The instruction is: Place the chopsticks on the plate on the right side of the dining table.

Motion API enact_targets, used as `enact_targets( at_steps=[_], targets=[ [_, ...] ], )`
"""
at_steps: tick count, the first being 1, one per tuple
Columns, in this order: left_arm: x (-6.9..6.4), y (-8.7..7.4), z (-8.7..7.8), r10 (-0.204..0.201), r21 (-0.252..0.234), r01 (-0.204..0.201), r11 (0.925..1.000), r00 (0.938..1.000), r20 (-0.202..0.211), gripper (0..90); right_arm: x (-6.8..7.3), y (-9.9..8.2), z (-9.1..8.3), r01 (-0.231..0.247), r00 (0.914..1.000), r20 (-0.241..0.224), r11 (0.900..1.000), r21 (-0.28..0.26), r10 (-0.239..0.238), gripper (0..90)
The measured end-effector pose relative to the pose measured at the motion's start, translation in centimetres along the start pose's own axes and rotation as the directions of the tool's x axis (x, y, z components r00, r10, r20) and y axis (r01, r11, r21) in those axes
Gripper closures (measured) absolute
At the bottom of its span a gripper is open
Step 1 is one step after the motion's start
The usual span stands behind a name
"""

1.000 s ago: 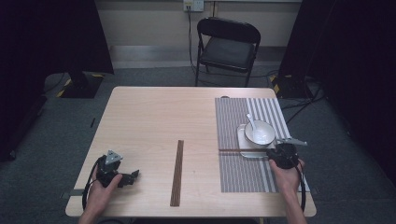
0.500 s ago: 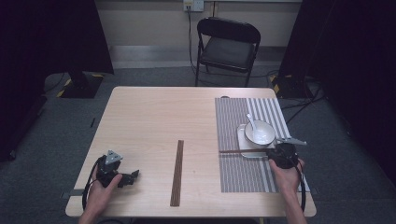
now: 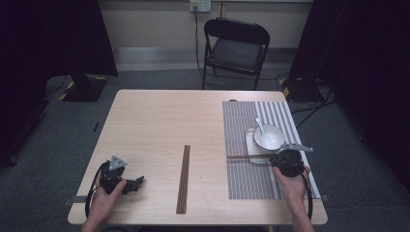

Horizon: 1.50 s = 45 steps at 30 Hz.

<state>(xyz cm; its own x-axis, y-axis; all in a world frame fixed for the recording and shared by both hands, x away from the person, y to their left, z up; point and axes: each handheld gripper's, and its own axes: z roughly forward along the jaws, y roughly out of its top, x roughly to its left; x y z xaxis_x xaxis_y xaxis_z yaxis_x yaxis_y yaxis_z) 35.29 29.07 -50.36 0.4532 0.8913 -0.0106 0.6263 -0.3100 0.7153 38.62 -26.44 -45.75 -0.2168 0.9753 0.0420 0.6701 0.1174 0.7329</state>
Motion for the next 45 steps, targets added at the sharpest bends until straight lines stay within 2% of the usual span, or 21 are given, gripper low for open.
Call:
enact_targets(
  at_steps=[4,6,7,14,19,22,25,31,38,41,42,45],
  targets=[
    [0.0,0.0,0.0,0.000,0.000,0.000,1.0000,1.0000,0.000,0.0,2.2,0.3,0.3,0.036,0.9980,-0.051,0.9993,0.004,-0.036,80.9],
    [0.0,0.0,0.0,-0.001,0.000,0.001,1.0000,1.0000,0.000,0.0,2.6,0.3,0.4,0.045,0.9972,-0.059,0.9989,0.007,-0.045,81.1],
    [0.0,0.0,0.0,0.001,0.000,-0.001,1.0000,1.0000,0.001,0.0,3.5,0.3,0.6,0.064,0.9956,-0.069,0.9978,0.012,-0.063,81.9],
    [0.0,0.0,0.0,0.000,0.000,0.000,1.0000,1.0000,0.000,0.0,5.0,0.2,1.6,0.095,0.9912,-0.096,0.9950,0.030,-0.092,82.2],
    [0.0,0.0,0.0,0.000,0.000,0.000,1.0000,1.0000,0.000,0.0,5.3,0.3,2.1,0.099,0.9910,-0.094,0.9945,0.035,-0.095,80.7],
    [0.0,0.0,0.0,0.000,0.000,0.000,1.0000,1.0000,0.000,0.0,5.0,0.4,2.7,0.095,0.9924,-0.083,0.9945,0.044,-0.091,79.5],
    [0.0,0.0,0.0,-0.001,0.000,0.001,1.0000,1.0000,0.000,0.0,4.9,0.4,2.8,0.092,0.9919,-0.092,0.9949,0.041,-0.088,78.6],
    [0.0,0.0,0.0,0.000,0.000,0.000,1.0000,1.0000,0.000,0.0,5.1,0.5,2.9,0.102,0.9917,-0.083,0.9940,0.039,-0.099,78.1],
    [0.0,0.0,0.0,0.001,0.000,-0.001,1.0000,1.0000,0.000,0.0,5.1,0.5,2.6,0.090,0.9932,-0.078,0.9955,0.032,-0.087,73.8],
    [0.0,0.0,0.0,0.000,0.000,0.000,1.0000,1.0000,0.000,0.0,5.6,0.7,2.1,0.098,0.9909,-0.094,0.9950,0.019,-0.096,72.5],
    [0.0,0.0,0.0,0.000,0.000,0.000,1.0000,1.0000,0.000,0.0,6.2,0.9,1.8,0.102,0.9883,-0.115,0.9948,0.007,-0.100,73.6],
    [0.0,0.0,0.0,0.000,0.000,0.000,1.0000,1.0000,0.000,0.0,6.9,1.1,1.7,0.116,0.9855,-0.125,0.9933,0.000,-0.115,74.0]
  ],
)
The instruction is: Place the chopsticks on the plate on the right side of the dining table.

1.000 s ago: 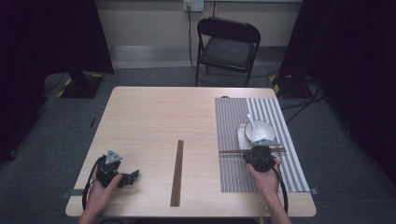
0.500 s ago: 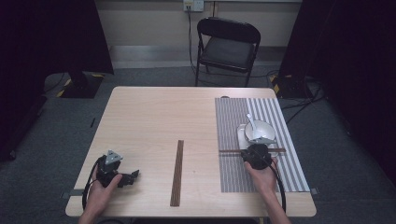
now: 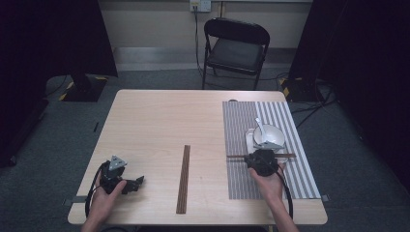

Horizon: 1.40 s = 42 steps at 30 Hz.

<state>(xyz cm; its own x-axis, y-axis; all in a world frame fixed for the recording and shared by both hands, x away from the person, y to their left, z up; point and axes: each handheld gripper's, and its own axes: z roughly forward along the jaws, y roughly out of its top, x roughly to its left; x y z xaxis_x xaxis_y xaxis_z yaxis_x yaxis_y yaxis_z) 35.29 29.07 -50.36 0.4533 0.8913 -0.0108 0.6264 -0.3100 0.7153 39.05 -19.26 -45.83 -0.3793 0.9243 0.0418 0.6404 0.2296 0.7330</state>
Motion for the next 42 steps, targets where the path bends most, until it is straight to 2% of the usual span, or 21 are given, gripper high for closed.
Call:
enact_targets(
  at_steps=[4,7,13,14,15,16,21,24,32,42],
  targets=[
    [0.0,0.0,0.0,0.000,0.000,0.000,1.0000,1.0000,-0.001,0.0,2.3,0.7,0.9,0.045,0.9983,-0.037,0.9990,-0.001,-0.045,73.9],
    [0.0,0.0,0.0,0.000,0.000,0.000,1.0000,1.0000,0.000,0.0,3.1,1.0,1.2,0.055,0.9973,-0.048,0.9985,-0.002,-0.055,73.2],
    [0.0,0.0,0.0,0.001,0.000,-0.001,1.0000,1.0000,0.000,0.0,5.3,1.8,2.1,0.058,0.9919,-0.113,0.9983,-0.006,-0.058,71.0],
    [0.0,0.0,0.0,0.000,0.000,0.000,1.0000,1.0000,-0.001,0.0,5.7,1.8,2.3,0.063,0.9915,-0.114,0.9980,-0.008,-0.063,70.7],
    [0.0,0.0,0.0,0.000,0.000,0.000,1.0000,1.0000,0.000,0.0,6.7,1.9,3.1,0.076,0.9889,-0.128,0.9970,0.013,-0.074,69.9],
    [0.0,0.0,0.0,0.000,0.000,0.000,1.0000,1.0000,0.000,0.0,6.7,1.9,3.1,0.076,0.9889,-0.128,0.9970,0.013,-0.074,69.9],
    [0.0,0.0,0.0,0.000,0.000,0.000,1.0000,1.0000,0.000,0.0,8.6,2.1,4.4,0.114,0.9848,-0.134,0.9933,0.019,-0.110,63.6],
    [0.0,0.0,0.0,0.000,0.000,0.000,1.0000,1.0000,0.000,0.0,9.1,2.0,5.1,0.123,0.9833,-0.139,0.9919,0.032,-0.118,59.4],
    [0.0,0.0,0.0,-0.001,0.000,0.001,1.0000,1.0000,0.000,0.0,9.7,2.1,6.4,0.111,0.9823,-0.155,0.9933,0.032,-0.105,48.1],
    [0.0,0.0,0.0,0.001,0.000,-0.001,1.0000,1.0000,0.001,0.0,9.4,2.0,7.0,0.060,0.9877,-0.147,0.9972,0.044,-0.053,37.3]
  ],
)
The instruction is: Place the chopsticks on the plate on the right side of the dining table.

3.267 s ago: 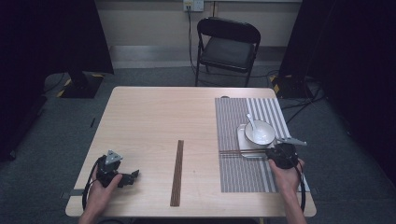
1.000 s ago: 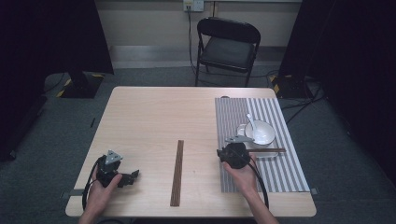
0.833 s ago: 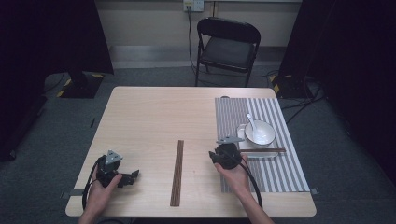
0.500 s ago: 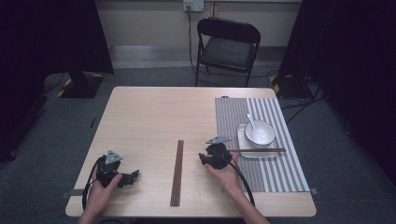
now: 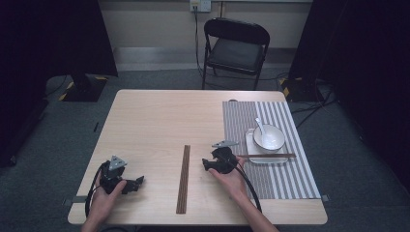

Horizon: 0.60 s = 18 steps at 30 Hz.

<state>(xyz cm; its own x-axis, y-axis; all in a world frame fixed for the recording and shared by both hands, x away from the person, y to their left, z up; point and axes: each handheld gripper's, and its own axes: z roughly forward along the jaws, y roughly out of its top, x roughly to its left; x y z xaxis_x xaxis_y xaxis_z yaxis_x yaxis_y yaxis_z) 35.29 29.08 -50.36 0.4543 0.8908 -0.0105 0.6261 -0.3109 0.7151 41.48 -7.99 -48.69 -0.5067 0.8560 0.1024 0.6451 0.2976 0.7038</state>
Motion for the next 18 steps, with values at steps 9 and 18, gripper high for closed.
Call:
enact_targets(
  at_steps=[9,18],
  targets=[
    [-0.02,0.00,0.00,-0.002,0.000,0.002,1.0000,1.0000,-0.001,0.0,-0.33,-0.09,0.05,-0.027,0.9994,0.024,0.9996,0.000,0.027,35.4],
    [-0.01,0.00,0.00,-0.001,0.000,0.001,1.0000,1.0000,-0.001,0.0,-0.86,-0.25,-0.06,-0.052,0.9976,0.046,0.9987,0.002,0.052,34.8]
  ],
)
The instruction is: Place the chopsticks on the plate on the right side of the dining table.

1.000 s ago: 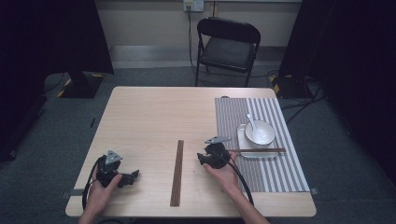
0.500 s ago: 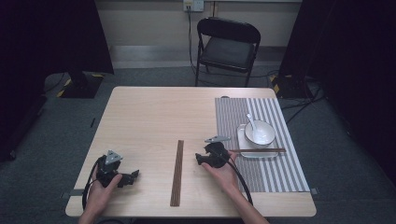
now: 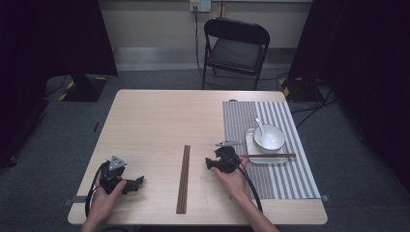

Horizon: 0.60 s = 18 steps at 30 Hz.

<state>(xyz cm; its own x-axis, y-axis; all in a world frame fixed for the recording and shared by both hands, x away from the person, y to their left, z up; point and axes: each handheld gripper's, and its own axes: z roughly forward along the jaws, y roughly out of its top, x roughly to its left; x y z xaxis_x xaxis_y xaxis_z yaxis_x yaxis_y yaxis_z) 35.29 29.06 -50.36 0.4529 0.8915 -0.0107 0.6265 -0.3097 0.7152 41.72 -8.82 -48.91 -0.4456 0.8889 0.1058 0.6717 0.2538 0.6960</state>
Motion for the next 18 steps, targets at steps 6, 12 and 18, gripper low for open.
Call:
enact_targets(
  at_steps=[6,12,18],
  targets=[
    [0.00,0.00,0.00,0.000,0.000,0.000,1.0000,1.0000,0.000,0.0,-0.37,-0.05,-0.27,-0.006,0.9999,0.010,1.0000,-0.005,0.006,34.8],
    [0.00,0.00,0.00,0.000,0.000,0.000,1.0000,1.0000,0.000,0.0,-0.16,-0.16,-0.44,0.003,0.9999,-0.012,1.0000,-0.009,-0.003,34.4],
    [0.01,0.00,0.00,0.001,0.000,-0.001,1.0000,1.0000,0.000,0.0,-0.23,-0.31,-0.27,0.003,1.0000,-0.003,1.0000,0.002,-0.003,34.5]
  ],
)
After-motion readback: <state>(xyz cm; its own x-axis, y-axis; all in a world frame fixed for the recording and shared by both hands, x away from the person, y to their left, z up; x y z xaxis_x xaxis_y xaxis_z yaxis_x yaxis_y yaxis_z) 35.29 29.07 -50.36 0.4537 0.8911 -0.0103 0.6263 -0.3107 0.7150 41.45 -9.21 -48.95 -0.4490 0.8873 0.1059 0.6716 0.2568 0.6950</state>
